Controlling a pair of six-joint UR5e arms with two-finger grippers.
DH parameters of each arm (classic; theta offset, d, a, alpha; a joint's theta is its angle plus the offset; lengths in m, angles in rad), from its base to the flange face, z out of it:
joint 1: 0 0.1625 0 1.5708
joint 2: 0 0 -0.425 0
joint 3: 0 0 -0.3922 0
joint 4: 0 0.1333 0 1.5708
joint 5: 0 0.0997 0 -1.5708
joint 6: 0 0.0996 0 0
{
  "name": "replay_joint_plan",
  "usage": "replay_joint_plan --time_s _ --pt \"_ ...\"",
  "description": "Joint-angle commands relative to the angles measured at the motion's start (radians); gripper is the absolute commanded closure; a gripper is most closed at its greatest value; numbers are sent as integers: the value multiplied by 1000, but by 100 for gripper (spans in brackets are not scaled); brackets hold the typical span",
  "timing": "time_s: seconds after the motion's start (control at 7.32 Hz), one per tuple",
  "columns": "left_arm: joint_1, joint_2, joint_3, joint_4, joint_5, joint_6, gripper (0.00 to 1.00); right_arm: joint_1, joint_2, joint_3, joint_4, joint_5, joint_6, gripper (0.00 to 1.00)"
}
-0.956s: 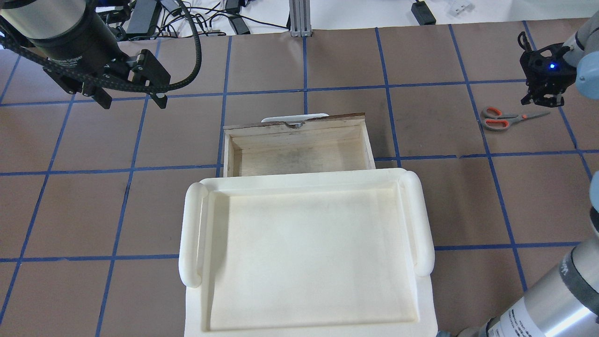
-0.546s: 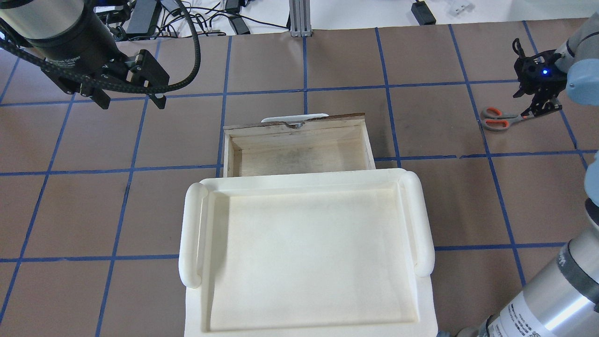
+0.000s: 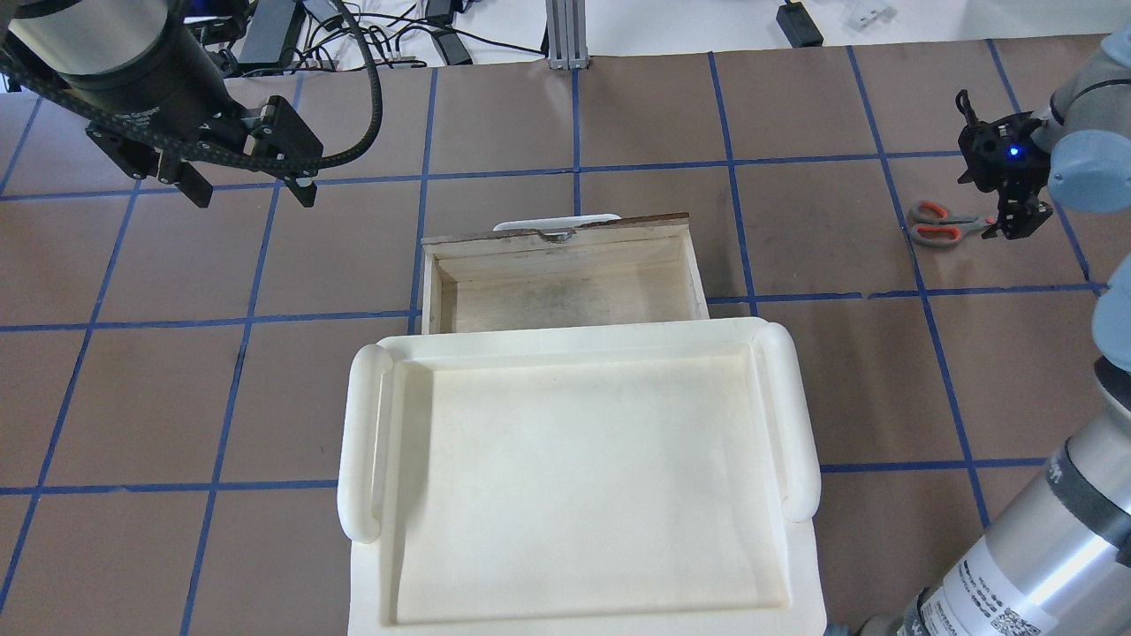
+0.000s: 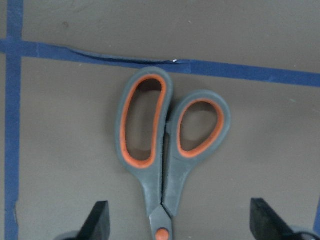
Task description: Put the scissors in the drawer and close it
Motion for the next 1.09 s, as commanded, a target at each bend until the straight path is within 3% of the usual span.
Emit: replay_joint_plan --time_s 0.0,0.27,0.41,0.55,0.68,0.96 --pt "3 -10 0 6 -8 0 0 -1 17 1 0 -3 1 4" --pt "3 -1 0 5 -8 0 0 -4 28 1 3 -3 1 6" --pt "3 2 -1 5 -5 0 0 -6 29 1 4 -6 -1 25" --pt "3 -3 -1 5 -8 0 0 -6 29 1 9 -21 -2 67" --pt "3 -3 -1 5 -8 0 0 -6 28 1 10 -44 -1 99" --pt "2 -3 -1 5 -8 0 0 -6 25 1 13 -47 -7 100"
